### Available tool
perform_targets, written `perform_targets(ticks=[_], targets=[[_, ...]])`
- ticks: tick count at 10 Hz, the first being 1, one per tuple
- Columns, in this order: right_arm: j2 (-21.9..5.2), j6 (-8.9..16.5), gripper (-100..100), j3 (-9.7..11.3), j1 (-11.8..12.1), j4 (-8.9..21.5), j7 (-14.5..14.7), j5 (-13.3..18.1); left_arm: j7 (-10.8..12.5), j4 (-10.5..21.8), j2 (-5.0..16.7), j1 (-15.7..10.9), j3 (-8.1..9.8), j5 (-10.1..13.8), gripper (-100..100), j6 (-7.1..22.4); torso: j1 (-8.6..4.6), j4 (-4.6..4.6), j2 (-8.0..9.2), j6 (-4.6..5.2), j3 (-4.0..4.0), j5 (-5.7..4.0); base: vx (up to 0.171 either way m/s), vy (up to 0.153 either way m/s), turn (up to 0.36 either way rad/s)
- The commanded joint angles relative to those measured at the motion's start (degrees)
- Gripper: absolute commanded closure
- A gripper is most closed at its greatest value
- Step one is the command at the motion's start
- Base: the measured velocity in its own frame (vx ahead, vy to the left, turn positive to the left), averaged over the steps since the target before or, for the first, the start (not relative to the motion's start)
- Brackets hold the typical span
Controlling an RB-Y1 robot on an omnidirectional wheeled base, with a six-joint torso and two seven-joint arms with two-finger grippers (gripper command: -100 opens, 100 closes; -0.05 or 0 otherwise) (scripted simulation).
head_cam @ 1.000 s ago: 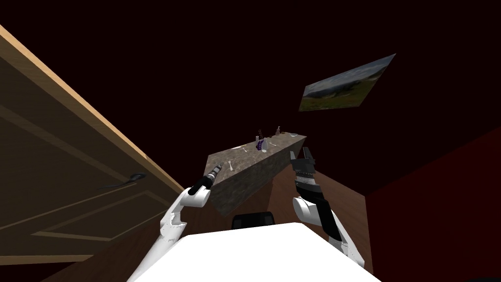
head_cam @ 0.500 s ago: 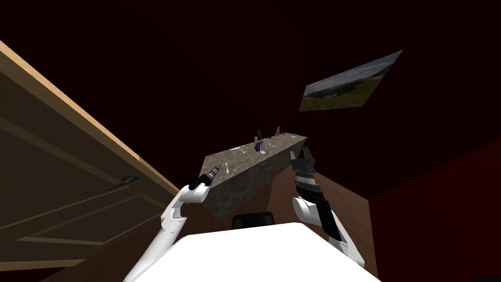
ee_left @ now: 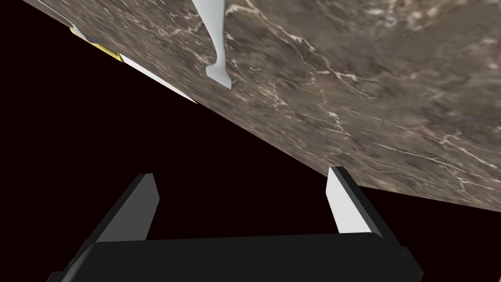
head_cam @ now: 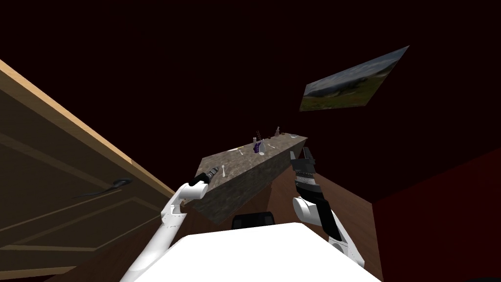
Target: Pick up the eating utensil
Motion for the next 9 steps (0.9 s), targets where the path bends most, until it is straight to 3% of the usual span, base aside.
perform_targets(ticks=[1, 4, 9], targets=[[0.0, 0.0, 0, 0.0, 0.0, 0.0, 0.0, 0.0, -1.4, 1.2, 0.3, -1.1, 1.1, 0.8, -100, 2.9, 0.0, 0.0, 0.0, 0.0, 0.0, 0.0, 0.083, -0.062, -0.008], [0.0, 0.0, 0, 0.0, 0.0, 0.0, 0.0, 0.0, -2.5, 2.2, 0.5, -2.0, 2.07, 1.6, -100, 5.8, 0.01, 0.01, 0.01, 0.0, 0.01, 0.0, 0.068, -0.048, -0.002], [0.0, 0.0, 0, 0.0, 0.0, 0.0, 0.0, 0.0, -6.5, 5.5, 1.8, -5.1, 5.51, 4.4, -100, 14.2, -0.08, 0.01, 0.04, 0.0, 0.02, -0.02, 0.084, -0.069, -0.006]])
